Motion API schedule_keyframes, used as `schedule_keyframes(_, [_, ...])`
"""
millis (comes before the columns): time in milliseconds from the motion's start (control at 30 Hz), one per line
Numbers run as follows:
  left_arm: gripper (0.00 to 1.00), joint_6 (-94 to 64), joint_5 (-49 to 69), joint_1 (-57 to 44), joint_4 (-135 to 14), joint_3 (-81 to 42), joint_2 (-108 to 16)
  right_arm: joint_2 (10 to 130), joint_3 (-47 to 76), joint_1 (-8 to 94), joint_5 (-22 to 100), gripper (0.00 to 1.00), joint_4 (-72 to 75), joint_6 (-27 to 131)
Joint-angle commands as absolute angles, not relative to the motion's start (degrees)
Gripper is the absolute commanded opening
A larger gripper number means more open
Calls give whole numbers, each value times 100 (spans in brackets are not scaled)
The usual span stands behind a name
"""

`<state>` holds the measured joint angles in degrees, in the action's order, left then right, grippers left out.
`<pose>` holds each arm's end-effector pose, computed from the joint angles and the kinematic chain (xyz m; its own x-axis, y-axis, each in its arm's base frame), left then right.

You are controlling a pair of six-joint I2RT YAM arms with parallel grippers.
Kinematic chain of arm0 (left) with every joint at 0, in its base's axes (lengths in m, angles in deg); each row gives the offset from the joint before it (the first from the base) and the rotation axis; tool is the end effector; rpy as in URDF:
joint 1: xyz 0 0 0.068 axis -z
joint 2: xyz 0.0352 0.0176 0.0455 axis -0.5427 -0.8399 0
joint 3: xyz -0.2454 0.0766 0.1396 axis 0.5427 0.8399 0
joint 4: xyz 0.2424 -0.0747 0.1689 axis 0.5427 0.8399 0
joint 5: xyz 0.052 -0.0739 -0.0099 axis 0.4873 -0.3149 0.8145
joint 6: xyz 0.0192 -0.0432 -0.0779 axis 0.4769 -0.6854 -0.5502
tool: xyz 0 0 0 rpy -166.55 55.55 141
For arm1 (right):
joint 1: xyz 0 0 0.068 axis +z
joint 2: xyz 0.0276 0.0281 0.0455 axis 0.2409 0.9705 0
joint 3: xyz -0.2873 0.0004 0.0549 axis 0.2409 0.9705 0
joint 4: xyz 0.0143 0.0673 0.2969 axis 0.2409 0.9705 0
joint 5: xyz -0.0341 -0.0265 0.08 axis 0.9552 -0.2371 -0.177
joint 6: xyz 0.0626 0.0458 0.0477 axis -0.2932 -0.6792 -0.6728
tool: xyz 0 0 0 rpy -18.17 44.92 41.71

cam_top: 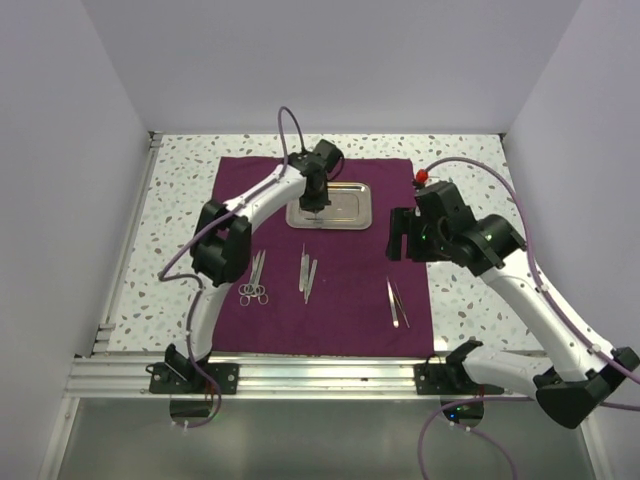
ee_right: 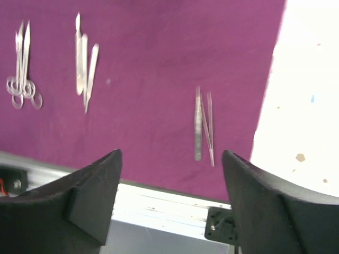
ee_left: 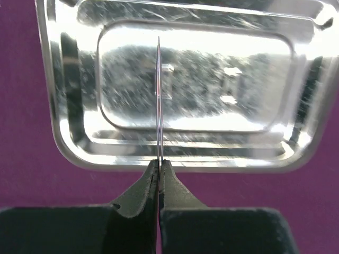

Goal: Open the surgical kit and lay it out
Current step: Pick up the medical item from the container, then place the medical item in the surgical kit.

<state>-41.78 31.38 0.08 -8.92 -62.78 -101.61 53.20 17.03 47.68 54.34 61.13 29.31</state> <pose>0.4855 -0.2929 0.1670 -0.8791 -0.1473 -0.4533 -0.1153 0.9885 -0.0976 0.2319 0.1421 0.3510 -0.8049 0.0491 -0.5913 -0.1004 0.9709 0.2173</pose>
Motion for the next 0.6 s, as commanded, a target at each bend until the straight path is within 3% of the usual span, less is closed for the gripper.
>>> schedule_keyframes(0, [0, -5092, 3560, 815, -531, -6061, -9206, 5135, 1172, 4769, 6338, 81, 6911, 2576])
schedule_keyframes(233, [0, -7006, 4027, 2256, -442, -5164, -8459, 4775, 469, 4769, 7446, 98, 7809, 1925])
schedule_keyframes(567, [0, -8275, 3869, 3682, -610, -4697, -8791, 3826, -51, 4778, 7992, 98, 8328, 1274])
